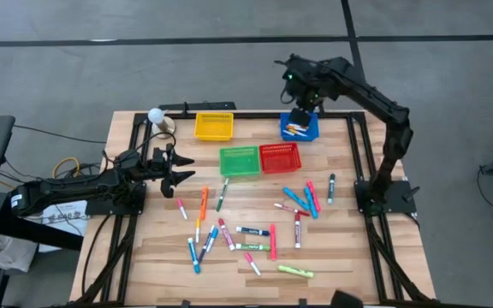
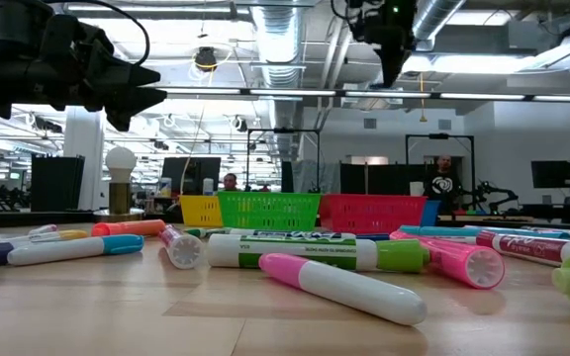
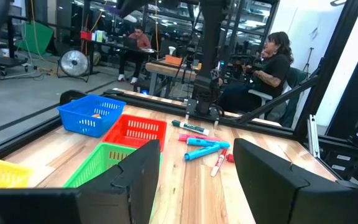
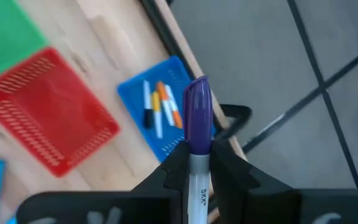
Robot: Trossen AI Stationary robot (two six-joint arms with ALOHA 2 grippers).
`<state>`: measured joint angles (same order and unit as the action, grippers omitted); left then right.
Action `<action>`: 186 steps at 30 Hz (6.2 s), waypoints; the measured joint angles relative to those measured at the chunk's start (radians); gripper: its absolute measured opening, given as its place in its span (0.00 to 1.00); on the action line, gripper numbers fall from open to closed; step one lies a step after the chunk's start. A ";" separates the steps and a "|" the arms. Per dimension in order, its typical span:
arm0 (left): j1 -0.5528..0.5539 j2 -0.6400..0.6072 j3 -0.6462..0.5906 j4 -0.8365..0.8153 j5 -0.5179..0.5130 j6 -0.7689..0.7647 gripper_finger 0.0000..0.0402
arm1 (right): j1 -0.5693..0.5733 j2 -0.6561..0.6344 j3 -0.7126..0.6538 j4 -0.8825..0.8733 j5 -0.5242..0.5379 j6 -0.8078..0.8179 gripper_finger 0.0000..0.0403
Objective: Pick & Place Markers
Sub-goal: Put the violet highlighter pen into the blue bin, then put the right small pink highlighter pen into the blue bin
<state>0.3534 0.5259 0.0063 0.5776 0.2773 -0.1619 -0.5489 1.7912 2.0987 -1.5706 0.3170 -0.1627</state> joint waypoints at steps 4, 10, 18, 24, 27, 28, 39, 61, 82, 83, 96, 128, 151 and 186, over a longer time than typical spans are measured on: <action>0.000 0.000 0.000 0.000 0.000 0.000 0.51 | -0.073 -0.003 0.001 0.021 0.001 -0.054 0.10; 0.000 0.000 0.000 0.000 0.000 0.000 0.51 | -0.156 -0.003 0.001 0.030 -0.003 -0.107 0.10; 0.000 0.000 0.000 0.001 0.000 0.000 0.51 | -0.173 -0.003 0.001 0.039 -0.006 -0.132 0.09; 0.000 0.000 0.000 0.001 0.000 0.000 0.51 | -0.150 -0.003 -0.097 0.067 -0.041 -0.135 0.10; 0.000 0.000 0.000 0.001 0.000 0.000 0.51 | -0.137 -0.005 -0.212 0.134 -0.059 -0.144 0.10; 0.000 0.000 0.000 0.001 0.000 0.000 0.51 | -0.136 -0.003 -0.250 0.161 -0.064 -0.152 0.10; 0.000 0.000 0.000 0.001 0.000 0.000 0.51 | -0.147 -0.002 -0.557 0.565 -0.116 -0.290 0.10; 0.000 0.000 0.000 0.001 -0.001 0.000 0.51 | -0.199 -0.004 -0.837 0.848 -0.152 -0.422 0.11; 0.000 0.001 0.000 0.000 -0.001 0.000 0.51 | -0.233 -0.003 -0.955 1.004 -0.195 -0.450 0.12; 0.000 0.001 0.000 0.001 -0.002 0.000 0.51 | -0.233 -0.003 -0.958 1.004 -0.196 -0.450 0.12; 0.000 0.001 0.000 0.001 -0.023 0.000 0.51 | -0.233 -0.003 -0.959 1.017 -0.213 -0.446 0.18; 0.000 0.001 0.000 0.001 -0.023 0.000 0.51 | 0.226 -0.006 -0.378 0.485 -0.535 -0.069 0.21; 0.000 0.001 0.000 0.001 -0.023 0.000 0.51 | 0.848 -0.004 -0.378 0.764 -0.494 0.644 0.22; 0.000 0.003 0.000 0.009 -0.023 0.000 0.51 | 0.981 0.213 -0.509 0.985 -0.596 1.218 0.22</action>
<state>0.3531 0.5285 0.0063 0.5862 0.2546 -0.1620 0.4317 2.0045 1.5894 -0.5852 -0.2790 1.0554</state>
